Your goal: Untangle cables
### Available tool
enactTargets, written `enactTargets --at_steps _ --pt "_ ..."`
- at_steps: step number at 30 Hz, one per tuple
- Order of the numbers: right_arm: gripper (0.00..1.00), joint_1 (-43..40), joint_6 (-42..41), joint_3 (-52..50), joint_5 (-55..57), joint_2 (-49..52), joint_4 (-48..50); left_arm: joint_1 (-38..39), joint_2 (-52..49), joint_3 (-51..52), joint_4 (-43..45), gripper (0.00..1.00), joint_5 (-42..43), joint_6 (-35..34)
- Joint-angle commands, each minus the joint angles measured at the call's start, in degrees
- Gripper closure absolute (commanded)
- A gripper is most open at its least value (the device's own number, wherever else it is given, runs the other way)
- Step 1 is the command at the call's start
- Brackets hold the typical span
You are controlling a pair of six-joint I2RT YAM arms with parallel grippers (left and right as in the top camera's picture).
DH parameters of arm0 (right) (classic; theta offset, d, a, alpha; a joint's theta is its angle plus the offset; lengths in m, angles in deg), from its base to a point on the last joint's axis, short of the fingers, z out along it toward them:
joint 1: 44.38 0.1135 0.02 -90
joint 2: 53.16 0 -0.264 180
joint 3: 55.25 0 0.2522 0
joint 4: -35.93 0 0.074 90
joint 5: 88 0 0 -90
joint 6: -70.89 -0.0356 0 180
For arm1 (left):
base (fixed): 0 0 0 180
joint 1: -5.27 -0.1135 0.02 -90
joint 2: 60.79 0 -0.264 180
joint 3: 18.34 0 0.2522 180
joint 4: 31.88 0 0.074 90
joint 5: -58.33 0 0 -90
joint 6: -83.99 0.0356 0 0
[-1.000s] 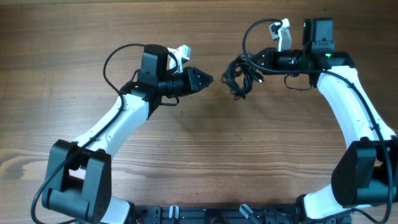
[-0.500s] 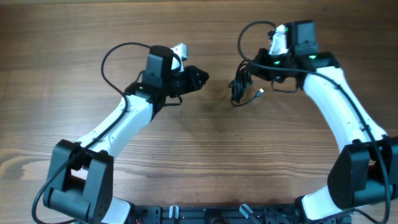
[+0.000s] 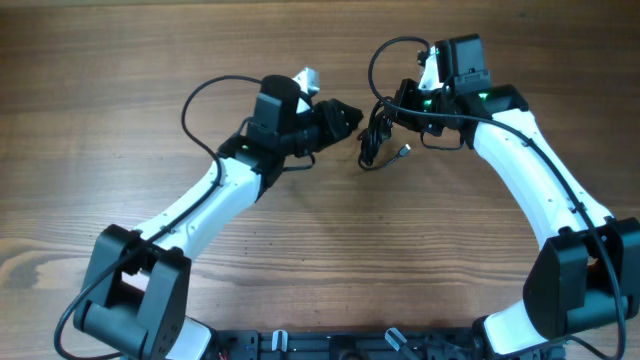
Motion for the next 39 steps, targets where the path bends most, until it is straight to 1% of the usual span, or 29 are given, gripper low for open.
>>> enactTargets --at_steps 1,7,14,18,21,24,26,29,34,39 --pt "0.96 -0.13 0.46 0.94 -2.01 -1.01 0.37 1.60 -0.81 -0.22 0.24 0.49 -0.96 -0.92" --pt "0.96 -0.13 0.70 0.94 -2.45 -1.01 0.37 3.87 -1.14 -0.22 0.17 0.49 -2.25 -0.15" --pt "0.96 -0.13 0.81 0.94 -3.52 -1.01 0.37 7.06 -2.36 -0.22 -0.68 0.49 -6.12 -0.07" --pt "0.96 -0.13 0.85 0.94 -3.87 -1.01 0.35 7.26 -4.24 -0.22 -0.63 0.50 -6.12 -0.20" --pt "0.96 -0.13 0.85 0.94 -3.98 -1.01 0.35 7.26 -5.42 -0.22 -0.66 0.53 -6.16 -0.26" --pt "0.96 -0.13 1.22 0.94 -4.37 -1.01 0.33 7.26 -5.68 -0.22 -0.68 0.54 -8.02 -0.26" --pt "0.96 -0.13 2.38 0.94 -5.73 -1.01 0.28 7.26 -5.68 -0.22 -0.70 0.56 -9.53 -0.26" --pt "0.96 -0.13 3.89 0.94 -8.66 -1.01 -0.35 7.26 -5.68 -0.22 -1.14 0.63 -12.15 -0.26" --pt "0.96 -0.70 10.19 0.94 -20.41 -2.95 -0.44 7.26 -5.68 -0.22 -3.85 0.78 -16.41 -0.26" --pt "0.96 -4.46 11.32 0.94 -28.41 -8.13 -1.42 7.19 -5.68 -0.22 -5.01 0.84 -16.98 -0.28"
